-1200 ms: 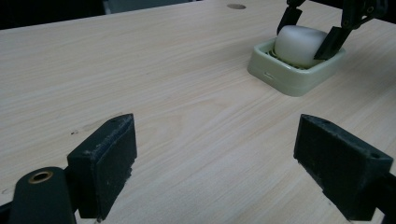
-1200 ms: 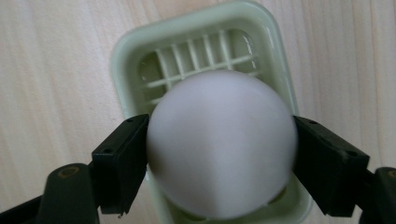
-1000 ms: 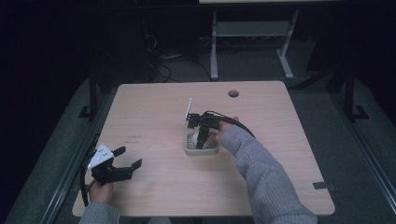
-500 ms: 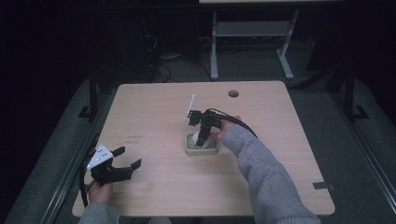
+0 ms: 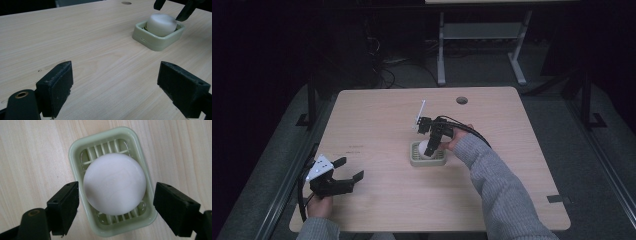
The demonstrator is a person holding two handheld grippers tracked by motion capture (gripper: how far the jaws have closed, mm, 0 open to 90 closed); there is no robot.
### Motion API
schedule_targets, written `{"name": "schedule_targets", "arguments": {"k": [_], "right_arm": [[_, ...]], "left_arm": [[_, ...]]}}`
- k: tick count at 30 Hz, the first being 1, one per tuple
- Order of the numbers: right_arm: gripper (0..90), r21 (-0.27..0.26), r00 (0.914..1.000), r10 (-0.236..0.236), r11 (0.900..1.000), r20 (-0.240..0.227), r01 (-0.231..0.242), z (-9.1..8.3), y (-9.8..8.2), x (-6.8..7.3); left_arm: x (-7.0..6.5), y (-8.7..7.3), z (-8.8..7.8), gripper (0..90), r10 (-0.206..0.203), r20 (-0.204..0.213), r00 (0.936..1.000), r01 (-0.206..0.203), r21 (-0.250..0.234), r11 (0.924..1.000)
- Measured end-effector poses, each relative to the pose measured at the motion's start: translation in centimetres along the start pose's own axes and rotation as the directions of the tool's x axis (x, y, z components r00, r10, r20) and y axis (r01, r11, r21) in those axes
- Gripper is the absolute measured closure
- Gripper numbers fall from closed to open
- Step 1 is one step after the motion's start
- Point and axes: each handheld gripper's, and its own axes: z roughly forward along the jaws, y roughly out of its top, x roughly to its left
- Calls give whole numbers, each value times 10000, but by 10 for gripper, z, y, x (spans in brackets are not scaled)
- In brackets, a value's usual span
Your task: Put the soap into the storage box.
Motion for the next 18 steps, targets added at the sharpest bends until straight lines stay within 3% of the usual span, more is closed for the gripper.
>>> {"name": "schedule_targets", "arguments": {"k": [18], "right_arm": [[218, -130, 9998, 129, 9998, 143, -127, -14, -12, 1]], "left_arm": [[-1, 0, 1, 128, -12, -1, 10000, 12, 32, 10000]]}}
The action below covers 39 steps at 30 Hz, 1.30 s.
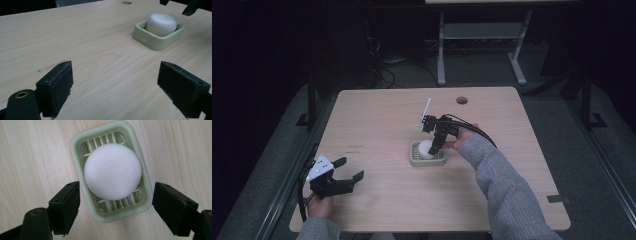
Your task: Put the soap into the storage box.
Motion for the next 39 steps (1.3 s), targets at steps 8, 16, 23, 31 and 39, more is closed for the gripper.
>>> {"name": "schedule_targets", "arguments": {"k": [8, 16, 23, 31, 39], "right_arm": [[221, -80, 9998, 157, 9998, 87, -156, -5, -10, 0], [221, -144, 9991, 407, 9991, 99, -405, -7, -23, -1], [222, -227, 9985, 545, 9983, 104, -542, -11, -34, 0], [222, -336, 9975, 698, 9970, 102, -694, -13, -46, 1], [222, -264, 9964, 846, 9961, 110, -843, -15, -56, 1]], "left_arm": [[0, 0, 0, 128, 2, -16, 10000, -2, 9, 10000], [-1, 0, 0, 128, 46, -18, 10000, -46, 54, 10000], [-1, 0, 0, 128, 51, -20, 10000, -51, 59, 10000], [-1, 0, 0, 128, 112, -35, 9999, -112, 98, 9999], [-1, 0, 1, 128, 142, -46, 9999, -142, 142, 9998]]}}
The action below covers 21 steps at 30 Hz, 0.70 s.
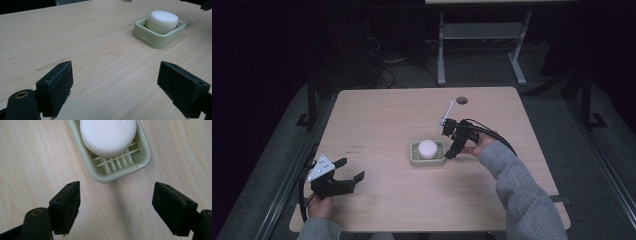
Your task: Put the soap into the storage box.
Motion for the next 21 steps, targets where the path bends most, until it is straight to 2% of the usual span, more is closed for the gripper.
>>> {"name": "schedule_targets", "arguments": {"k": [5, 13, 16, 21], "right_arm": [[222, -202, 10000, 76, 9998, 4, -76, -4, -5, 2], [222, -259, 9995, 273, 9993, -143, -276, -4, -20, 1], [221, -134, 9995, 303, 9994, -57, -304, -5, -23, 1], [222, -313, 9991, 426, 9986, -61, -428, -7, -32, 1]], "left_arm": [[0, 0, 0, 128, -8, -14, 10000, 8, 5, 10000], [-2, 0, 1, 128, -3, -35, 10000, 3, 39, 10000], [-2, 0, 1, 128, 44, -16, 10000, -44, 69, 10000], [-3, 0, 1, 128, 65, -20, 10000, -65, 92, 9999]]}}
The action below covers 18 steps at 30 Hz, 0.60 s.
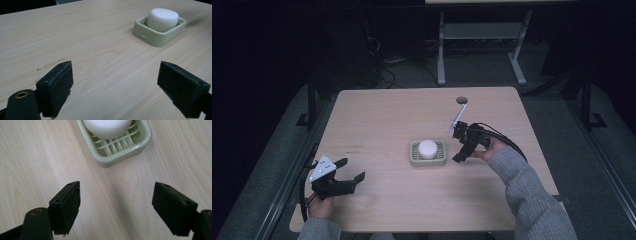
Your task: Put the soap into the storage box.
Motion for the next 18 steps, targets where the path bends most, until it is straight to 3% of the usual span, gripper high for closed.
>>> {"name": "schedule_targets", "arguments": {"k": [18], "right_arm": [[221, -200, 9988, 497, 9986, -44, -497, 2, -34, 0]], "left_arm": [[-1, 0, 0, 128, 56, -14, 10000, -56, 59, 10000]]}}
